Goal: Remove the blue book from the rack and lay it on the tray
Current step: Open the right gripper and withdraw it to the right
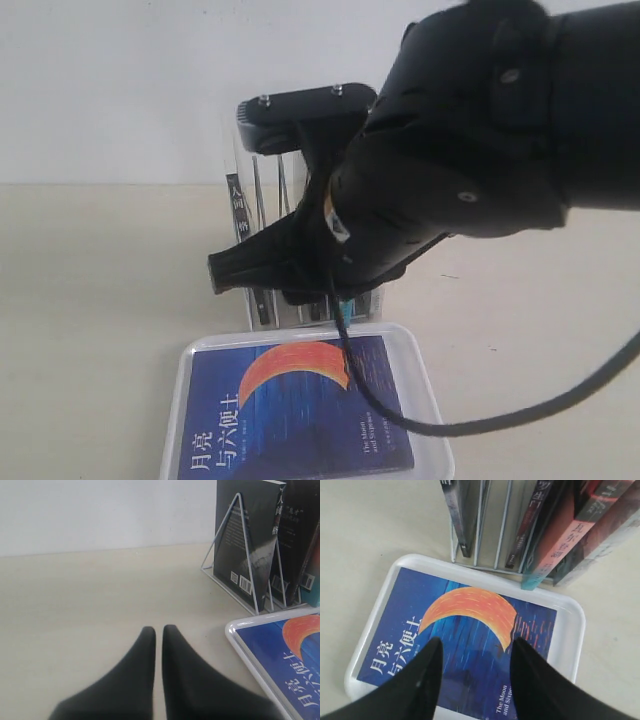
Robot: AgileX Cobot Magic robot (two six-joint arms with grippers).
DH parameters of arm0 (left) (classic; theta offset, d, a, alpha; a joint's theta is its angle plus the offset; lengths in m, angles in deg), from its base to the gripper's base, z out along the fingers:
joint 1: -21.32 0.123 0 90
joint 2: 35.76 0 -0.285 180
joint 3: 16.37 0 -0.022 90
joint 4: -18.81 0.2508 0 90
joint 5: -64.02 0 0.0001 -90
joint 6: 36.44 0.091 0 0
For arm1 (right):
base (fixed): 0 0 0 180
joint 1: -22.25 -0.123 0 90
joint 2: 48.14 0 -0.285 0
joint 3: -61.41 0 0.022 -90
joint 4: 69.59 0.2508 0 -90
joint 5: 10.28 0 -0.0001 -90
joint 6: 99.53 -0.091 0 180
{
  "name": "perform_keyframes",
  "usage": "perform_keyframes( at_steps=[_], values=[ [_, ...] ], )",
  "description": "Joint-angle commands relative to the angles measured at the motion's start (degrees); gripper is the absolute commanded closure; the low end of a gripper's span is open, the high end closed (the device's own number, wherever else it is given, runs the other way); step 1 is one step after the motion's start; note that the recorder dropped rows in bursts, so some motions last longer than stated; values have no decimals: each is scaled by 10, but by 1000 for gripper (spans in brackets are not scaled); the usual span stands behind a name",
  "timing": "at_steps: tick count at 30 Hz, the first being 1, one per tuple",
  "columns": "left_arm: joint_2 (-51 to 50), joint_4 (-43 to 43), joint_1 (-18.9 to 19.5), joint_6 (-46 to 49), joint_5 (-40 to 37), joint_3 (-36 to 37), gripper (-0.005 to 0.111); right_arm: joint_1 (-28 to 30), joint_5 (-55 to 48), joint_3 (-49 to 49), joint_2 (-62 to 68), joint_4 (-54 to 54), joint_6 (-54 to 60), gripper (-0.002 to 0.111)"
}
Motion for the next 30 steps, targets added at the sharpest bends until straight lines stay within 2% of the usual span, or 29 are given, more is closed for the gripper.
perform_keyframes(
  at_steps=[1,6,16,22,24,25,27,30],
  values=[
    [1,-2,2,2,2,-2,103,0,-40,-1,-55,-3,41,66],
    [1,-2,2,2,2,-2,103,0,-85,24,-111,-3,80,66],
    [1,-2,2,2,2,-2,103,0,106,305,-206,0,64,66],
    [1,-2,2,2,2,-2,103,0,201,403,-205,51,66,67],
    [1,-2,2,2,2,-2,103,0,260,434,-205,49,66,89],
    [1,-2,2,2,2,-2,103,0,298,439,-205,50,66,108],
    [1,-2,2,2,2,-2,103,0,345,439,-205,50,66,108],
    [1,-2,2,2,2,-2,103,0,351,439,-205,59,50,108]
  ],
)
